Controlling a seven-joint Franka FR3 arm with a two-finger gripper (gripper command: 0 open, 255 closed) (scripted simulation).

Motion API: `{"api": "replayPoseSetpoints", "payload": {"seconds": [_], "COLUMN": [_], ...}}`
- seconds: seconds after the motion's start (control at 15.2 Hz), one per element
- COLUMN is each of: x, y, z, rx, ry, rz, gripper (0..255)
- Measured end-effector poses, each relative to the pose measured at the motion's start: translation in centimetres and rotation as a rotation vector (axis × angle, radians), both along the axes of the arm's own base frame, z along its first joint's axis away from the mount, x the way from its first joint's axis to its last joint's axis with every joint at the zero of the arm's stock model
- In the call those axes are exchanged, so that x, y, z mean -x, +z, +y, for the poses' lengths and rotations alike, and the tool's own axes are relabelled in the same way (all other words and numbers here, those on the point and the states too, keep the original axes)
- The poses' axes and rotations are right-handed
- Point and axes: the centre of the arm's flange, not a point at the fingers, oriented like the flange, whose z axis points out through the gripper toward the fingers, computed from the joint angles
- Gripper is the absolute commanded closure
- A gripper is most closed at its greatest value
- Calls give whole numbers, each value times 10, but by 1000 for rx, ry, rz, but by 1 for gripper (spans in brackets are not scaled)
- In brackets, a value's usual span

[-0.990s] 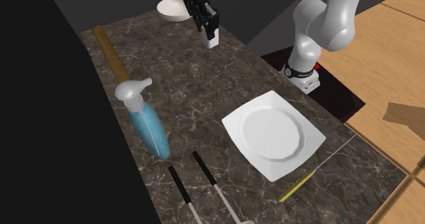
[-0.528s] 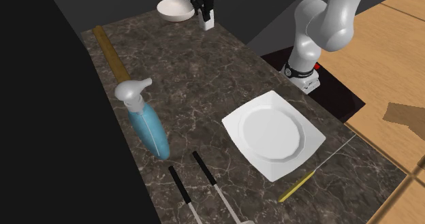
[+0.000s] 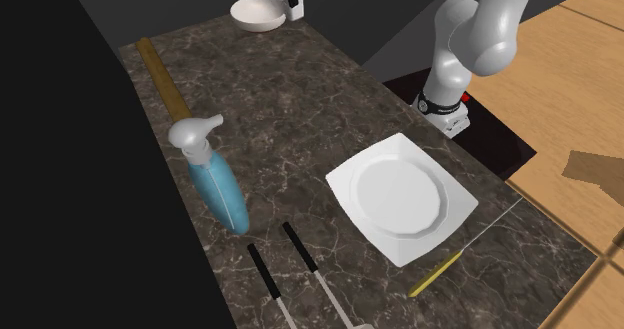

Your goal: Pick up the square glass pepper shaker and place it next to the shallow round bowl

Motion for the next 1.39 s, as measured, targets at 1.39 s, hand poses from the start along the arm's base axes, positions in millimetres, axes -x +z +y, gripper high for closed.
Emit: {"api": "replayPoseSetpoints", "payload": {"seconds": [1.39], "x": [24], "y": [-77], "z": [-87], "rx": [0], "ry": [2], "rz": [1], "gripper": [255]}}
